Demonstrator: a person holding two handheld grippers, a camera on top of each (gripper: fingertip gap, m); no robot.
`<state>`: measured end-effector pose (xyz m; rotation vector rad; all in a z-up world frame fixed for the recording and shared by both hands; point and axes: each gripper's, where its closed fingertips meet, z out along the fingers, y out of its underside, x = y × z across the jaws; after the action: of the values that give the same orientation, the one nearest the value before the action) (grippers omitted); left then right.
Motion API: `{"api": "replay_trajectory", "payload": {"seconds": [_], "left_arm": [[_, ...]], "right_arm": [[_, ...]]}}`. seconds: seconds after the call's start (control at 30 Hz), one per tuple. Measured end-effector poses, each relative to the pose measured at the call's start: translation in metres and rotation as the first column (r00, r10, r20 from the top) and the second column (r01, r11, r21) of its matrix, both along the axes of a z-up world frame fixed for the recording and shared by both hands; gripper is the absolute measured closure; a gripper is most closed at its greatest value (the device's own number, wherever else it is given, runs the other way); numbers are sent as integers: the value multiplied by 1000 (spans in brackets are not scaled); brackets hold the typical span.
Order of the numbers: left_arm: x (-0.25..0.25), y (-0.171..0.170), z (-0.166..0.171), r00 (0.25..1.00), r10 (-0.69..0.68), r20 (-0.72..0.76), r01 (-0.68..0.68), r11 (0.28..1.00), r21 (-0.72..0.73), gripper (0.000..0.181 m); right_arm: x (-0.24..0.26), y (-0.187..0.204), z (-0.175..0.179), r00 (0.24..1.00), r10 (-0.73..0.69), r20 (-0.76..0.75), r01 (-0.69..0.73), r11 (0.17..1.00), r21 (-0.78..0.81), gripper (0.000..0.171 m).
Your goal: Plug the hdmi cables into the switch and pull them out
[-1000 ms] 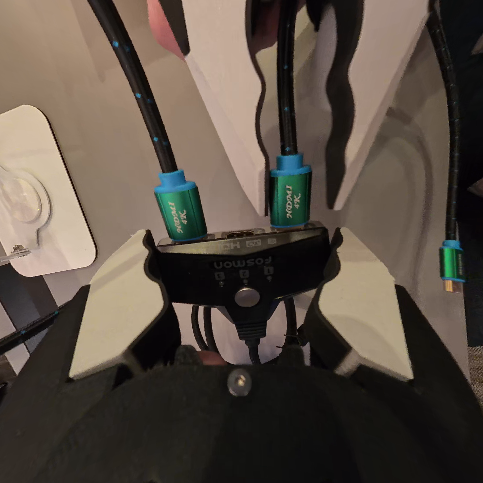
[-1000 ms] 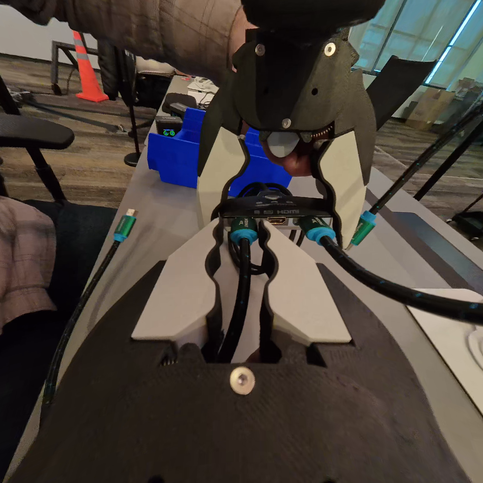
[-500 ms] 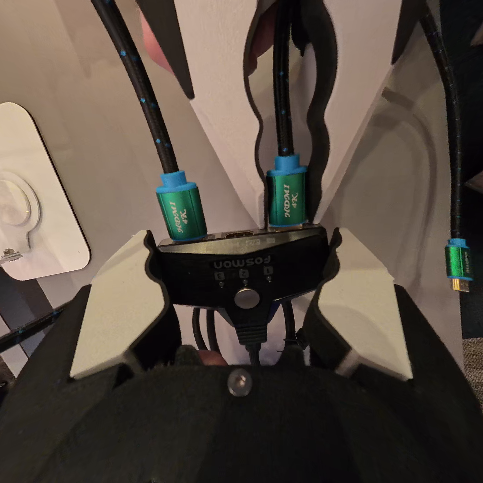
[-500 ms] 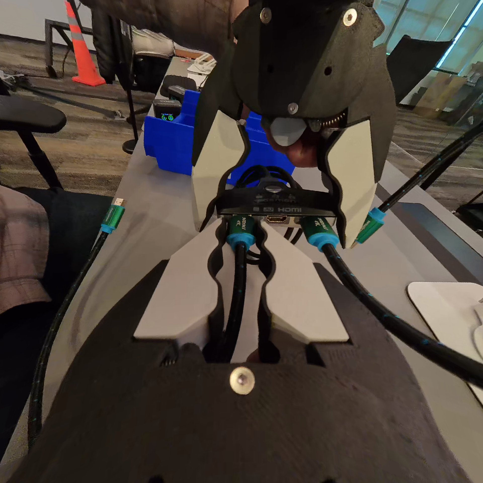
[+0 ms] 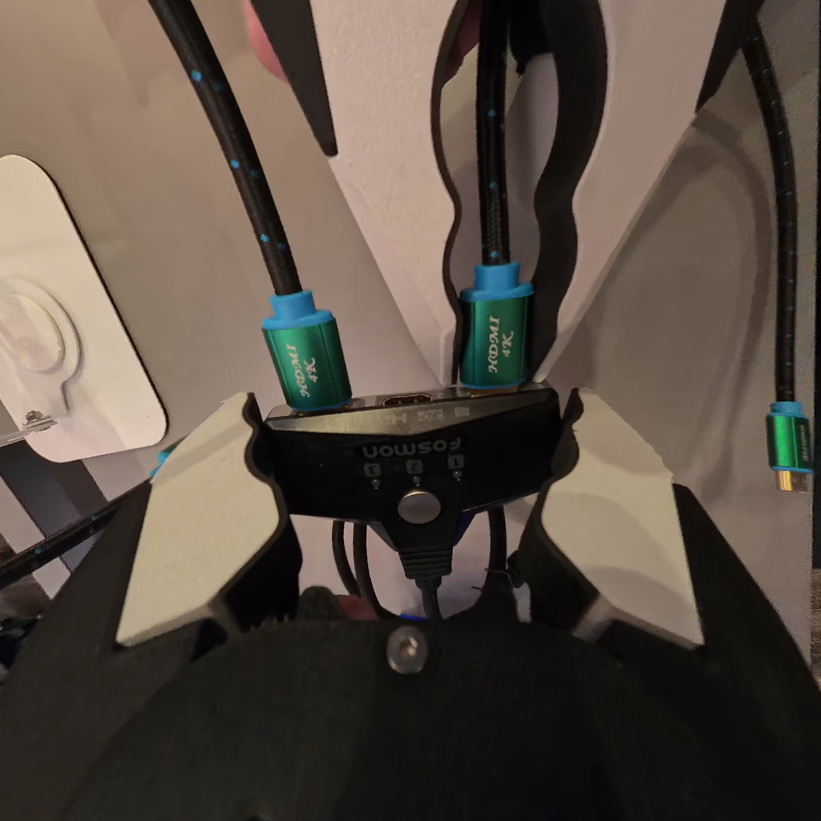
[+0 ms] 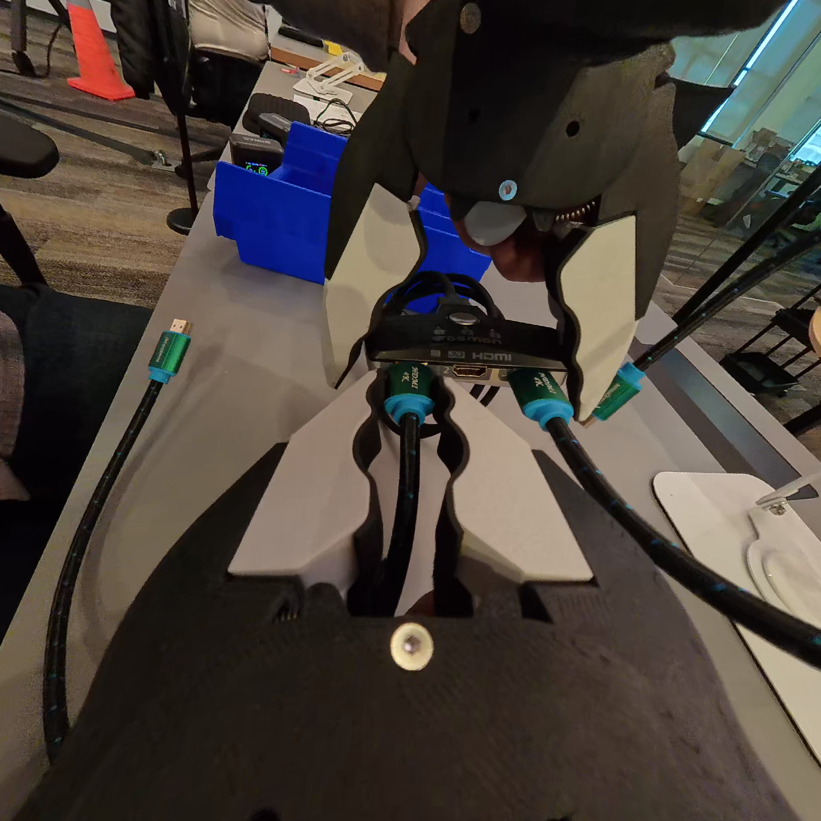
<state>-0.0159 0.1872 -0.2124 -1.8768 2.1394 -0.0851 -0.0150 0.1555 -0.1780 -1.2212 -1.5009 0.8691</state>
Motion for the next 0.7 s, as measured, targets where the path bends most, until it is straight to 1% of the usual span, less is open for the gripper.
{"api": "replay_trajectory", "payload": {"seconds": [0.3,0.6,0.7], "left_arm": [[-5,8,1,996,6,-92,-1,999,55,58],[3,6,9,999,14,31,-14,1000,24,59],[1,4,6,999,14,30,-15,1000,27,60]], "right_arm": [[0,5,0,999,-47,-1,47,998,36,153],[4,4,10,995,-65,-75,63,998,-29,153],[3,2,8,996,-85,-30,87,994,59,153]]}}
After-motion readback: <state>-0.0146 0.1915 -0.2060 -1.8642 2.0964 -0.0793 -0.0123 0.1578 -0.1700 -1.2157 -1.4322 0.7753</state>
